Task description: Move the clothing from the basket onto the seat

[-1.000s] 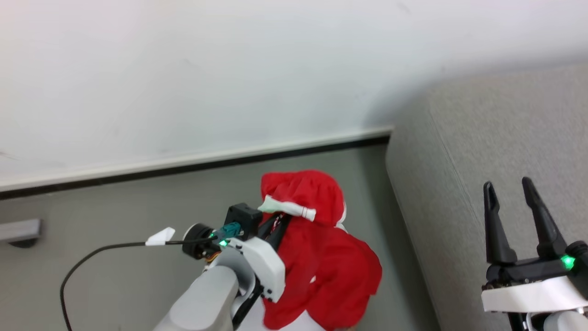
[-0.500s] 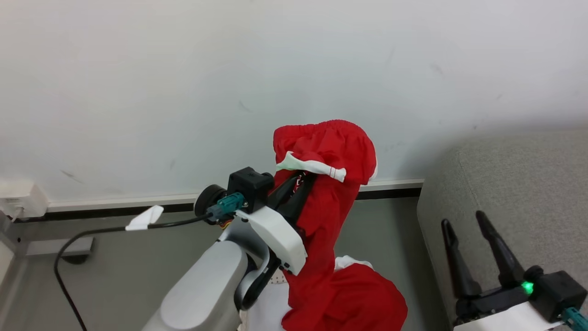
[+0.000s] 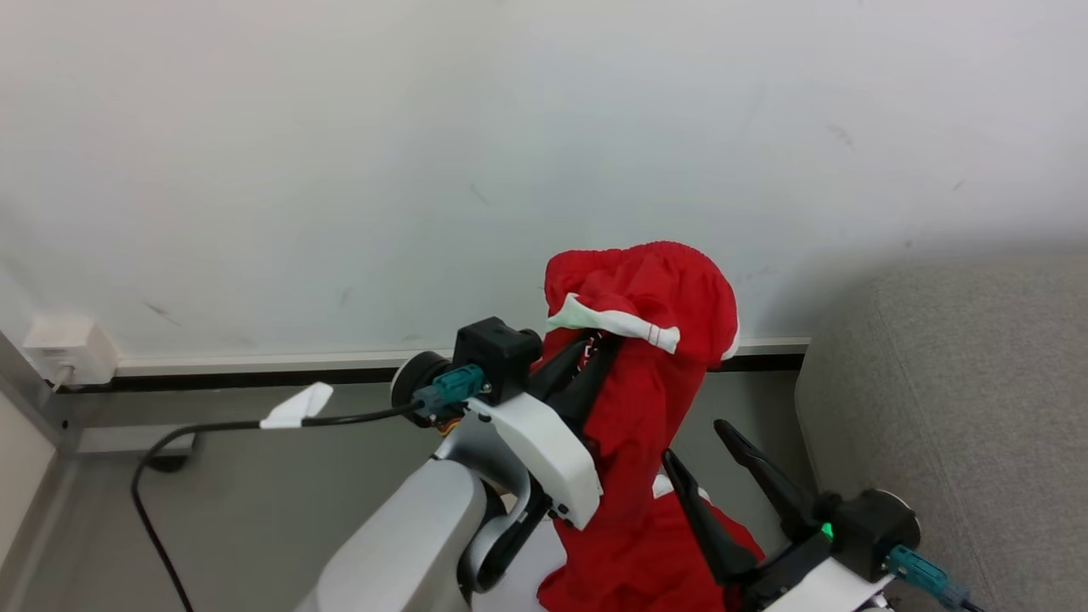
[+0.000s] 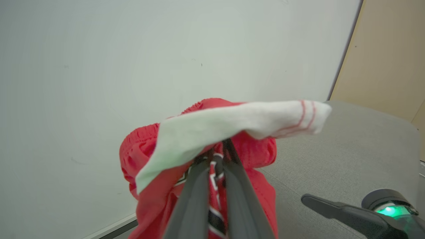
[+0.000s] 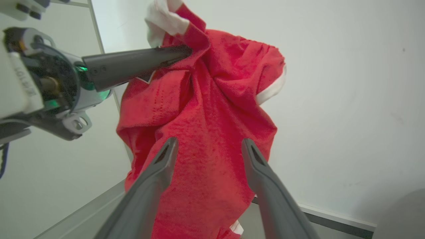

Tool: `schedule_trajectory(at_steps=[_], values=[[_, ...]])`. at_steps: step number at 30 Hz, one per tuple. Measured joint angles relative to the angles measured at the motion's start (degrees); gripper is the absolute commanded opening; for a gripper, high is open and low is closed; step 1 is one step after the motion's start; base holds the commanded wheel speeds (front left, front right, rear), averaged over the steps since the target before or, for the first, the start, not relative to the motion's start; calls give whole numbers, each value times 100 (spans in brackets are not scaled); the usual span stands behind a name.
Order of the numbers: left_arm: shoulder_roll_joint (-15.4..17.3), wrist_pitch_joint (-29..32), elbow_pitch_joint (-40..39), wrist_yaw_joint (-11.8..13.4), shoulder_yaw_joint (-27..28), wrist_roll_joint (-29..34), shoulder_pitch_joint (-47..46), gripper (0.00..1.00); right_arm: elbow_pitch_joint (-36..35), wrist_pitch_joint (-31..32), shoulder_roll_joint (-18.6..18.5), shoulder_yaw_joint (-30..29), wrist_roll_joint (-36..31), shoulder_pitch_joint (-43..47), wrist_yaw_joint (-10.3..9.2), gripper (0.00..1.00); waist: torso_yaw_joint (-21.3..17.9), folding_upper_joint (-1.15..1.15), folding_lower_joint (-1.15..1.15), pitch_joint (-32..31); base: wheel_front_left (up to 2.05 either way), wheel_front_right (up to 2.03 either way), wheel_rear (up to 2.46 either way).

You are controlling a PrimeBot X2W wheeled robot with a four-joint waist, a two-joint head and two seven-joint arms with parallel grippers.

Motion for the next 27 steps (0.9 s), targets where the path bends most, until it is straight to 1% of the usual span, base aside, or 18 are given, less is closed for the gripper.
schedule_trajectory(at_steps=[8,15,16,17,18,22,27], values=[[-175,-15,86,-86,-367,-59,58,0,1140,191,330,731,270,-892,0,100,303,0,1,-87,0,0,0],[-272,-54,124,-127,-766,-272,88,0,2260,298,436,1143,587,-1347,0,100,677,0,0,-195,0,0,0],[-276,-57,124,-126,-800,-311,90,0,2385,289,457,1188,631,-1408,0,83,726,0,1,-211,0,0,0],[-278,-59,121,-124,-850,-347,92,0,2499,249,466,1235,651,-1473,0,48,771,0,0,-226,0,0,0],[-280,-60,120,-116,-884,-366,94,0,2593,213,477,1254,673,-1529,0,0,810,0,1,-238,0,0,0],[-287,-97,142,-41,-921,-431,96,0,2788,97,511,1393,832,-1677,0,0,886,0,0,-274,0,0,0],[-291,-154,269,58,-828,-578,94,0,2808,42,493,1438,1018,-1705,0,0,820,0,1,-260,0,0,0]])
